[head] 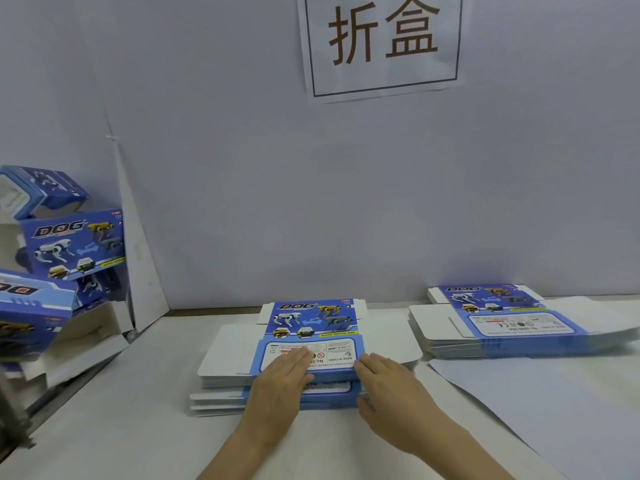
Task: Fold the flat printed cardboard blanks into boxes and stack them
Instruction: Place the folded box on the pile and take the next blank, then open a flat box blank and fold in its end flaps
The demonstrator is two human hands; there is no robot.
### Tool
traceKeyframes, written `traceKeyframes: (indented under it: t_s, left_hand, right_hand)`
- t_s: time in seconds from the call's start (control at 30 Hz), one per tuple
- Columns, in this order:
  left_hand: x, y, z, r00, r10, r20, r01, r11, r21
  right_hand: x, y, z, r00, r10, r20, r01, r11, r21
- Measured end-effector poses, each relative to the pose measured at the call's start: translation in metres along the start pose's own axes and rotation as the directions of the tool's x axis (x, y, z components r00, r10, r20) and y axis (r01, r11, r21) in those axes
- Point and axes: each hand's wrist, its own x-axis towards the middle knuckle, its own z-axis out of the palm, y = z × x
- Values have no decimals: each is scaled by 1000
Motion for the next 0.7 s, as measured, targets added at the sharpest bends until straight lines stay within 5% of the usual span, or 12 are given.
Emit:
traceKeyframes:
  t_s: [0.13,0.33,0.6,0.7]
  left_hand:
    - [-2,1,4,999,-10,-47,10,1000,1]
    - [-5,0,8,994,-1,-110,2,1000,5]
    - [-7,3,1,981,36,-189,-38,999,-8]
    - [-7,2,-7,980,63,-187,-72,997,-42]
  right_hand:
    - [20,-1,1,998,-3,-64,-4,993,-121]
    - [36,12,13,976,-214,-35,207,967,-148]
    - [19,6,18,889,-250,-383,216,968,-131]
    - [17,4,7,948,-185,-257,179,983,-50]
